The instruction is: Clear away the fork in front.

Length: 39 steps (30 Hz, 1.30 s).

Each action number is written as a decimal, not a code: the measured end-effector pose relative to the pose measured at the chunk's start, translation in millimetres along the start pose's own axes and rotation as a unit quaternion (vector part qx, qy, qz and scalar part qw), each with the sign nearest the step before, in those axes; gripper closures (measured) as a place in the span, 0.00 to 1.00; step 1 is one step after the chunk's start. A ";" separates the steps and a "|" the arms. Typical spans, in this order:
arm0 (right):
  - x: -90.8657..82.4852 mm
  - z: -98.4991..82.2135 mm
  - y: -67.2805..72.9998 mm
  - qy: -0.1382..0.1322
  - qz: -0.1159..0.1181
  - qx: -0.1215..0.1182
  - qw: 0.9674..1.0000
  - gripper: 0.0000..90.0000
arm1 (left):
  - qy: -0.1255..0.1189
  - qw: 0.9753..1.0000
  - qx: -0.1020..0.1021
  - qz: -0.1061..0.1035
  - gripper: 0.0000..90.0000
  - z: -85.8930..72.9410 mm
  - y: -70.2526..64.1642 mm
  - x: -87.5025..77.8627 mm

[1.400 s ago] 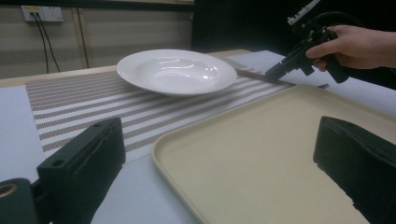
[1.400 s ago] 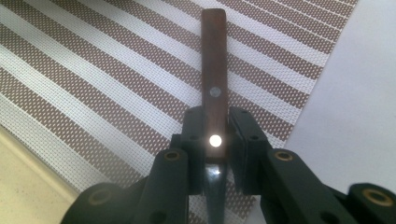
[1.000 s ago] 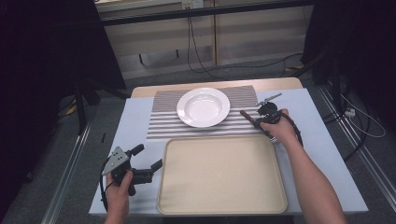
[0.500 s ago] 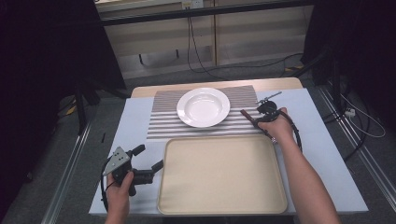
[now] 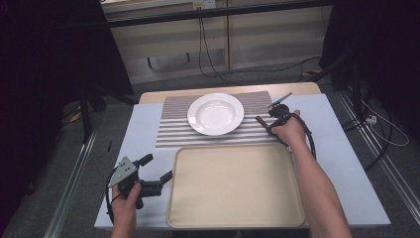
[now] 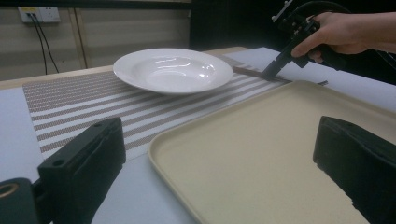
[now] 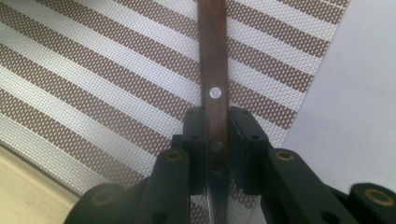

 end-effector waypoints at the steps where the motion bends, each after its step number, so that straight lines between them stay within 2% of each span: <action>1: 0.0 0.0 0.0 0.000 0.000 0.000 1.000 0.86 | 0.002 1.000 0.000 -0.001 0.03 -0.2 -0.3 -0.1; 6: 0.0 0.7 -0.5 0.001 0.001 0.003 1.000 0.87 | 0.007 1.000 0.006 -0.001 0.03 -1.5 -0.4 -3.5; 8: -0.1 0.0 -0.1 -0.003 0.000 0.000 1.000 0.87 | 0.003 1.000 0.002 0.003 0.03 -1.4 0.3 -5.0; 12: -1.1 -2.3 -3.2 -0.010 0.015 0.011 1.000 0.87 | -0.003 1.000 -0.003 0.004 0.03 -0.3 0.4 -5.7; 14: -1.7 -2.8 -3.3 -0.015 0.015 0.001 1.000 0.87 | 0.004 1.000 0.000 0.001 0.03 -1.2 -0.5 -4.2; 17: -2.2 -3.2 -2.5 -0.018 0.011 -0.001 1.000 0.87 | 0.007 1.000 0.004 0.001 0.03 -1.5 -0.8 -4.2; 19: -3.0 -3.4 -2.6 -0.027 0.009 -0.005 1.000 0.87 | 0.005 1.000 0.002 0.003 0.03 -1.4 0.3 -4.5; 20: -5.2 -3.4 -2.0 -0.041 0.013 -0.008 0.999 0.87 | 0.004 1.000 0.002 0.004 0.03 -1.3 1.2 -5.2; 21: -5.2 -3.4 -2.0 -0.041 0.013 -0.008 0.999 0.87 | 0.004 1.000 0.002 0.004 0.03 -1.3 1.2 -5.2; 22: -8.6 -3.4 -1.4 -0.051 0.016 -0.018 0.998 0.87 | 0.002 1.000 0.001 0.005 0.03 -1.3 1.5 -5.5; 24: -10.8 -3.5 -1.4 -0.056 0.019 -0.019 0.998 0.87 | 0.003 1.000 -0.001 0.004 0.03 -1.5 1.2 -5.4; 28: -20.0 -3.4 -3.3 -0.079 0.027 -0.018 0.996 0.87 | 0.005 1.000 0.003 0.003 0.03 -1.6 0.7 -4.5; 30: -26.2 -3.0 -6.5 -0.103 0.028 -0.014 0.994 0.87 | 0.004 1.000 0.003 0.004 0.03 -1.5 1.0 -5.0; 31: -26.2 -3.0 -6.5 -0.103 0.028 -0.014 0.994 0.87 | 0.004 1.000 0.003 0.004 0.03 -1.5 1.0 -5.0; 34: -31.8 -2.4 -8.2 -0.124 0.035 -0.007 0.992 0.87 | 0.003 1.000 0.001 0.005 0.03 -1.4 1.6 -5.3; 35: -34.8 -2.4 -9.0 -0.138 0.039 -0.009 0.990 0.87 | 0.003 1.000 0.001 0.005 0.03 -1.4 1.6 -5.3; 37: -36.3 -3.0 -8.9 -0.140 0.041 -0.008 0.989 0.87 | 0.002 1.000 -0.002 0.004 0.03 -1.4 1.2 -5.2; 39: -37.8 -4.5 -9.9 -0.155 0.045 -0.005 0.987 0.87 | 0.003 1.000 0.002 0.004 0.03 -1.5 1.2 -4.8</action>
Point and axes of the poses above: each handheld gripper's, and its own axes: x roughly forward along the jaws, z roughly out of its top, y roughly to its left, the point moved 2 cm from there along x, roughly forward along the jaws, and after that the axes turned 2 degrees about x, right-handed, at the moved point
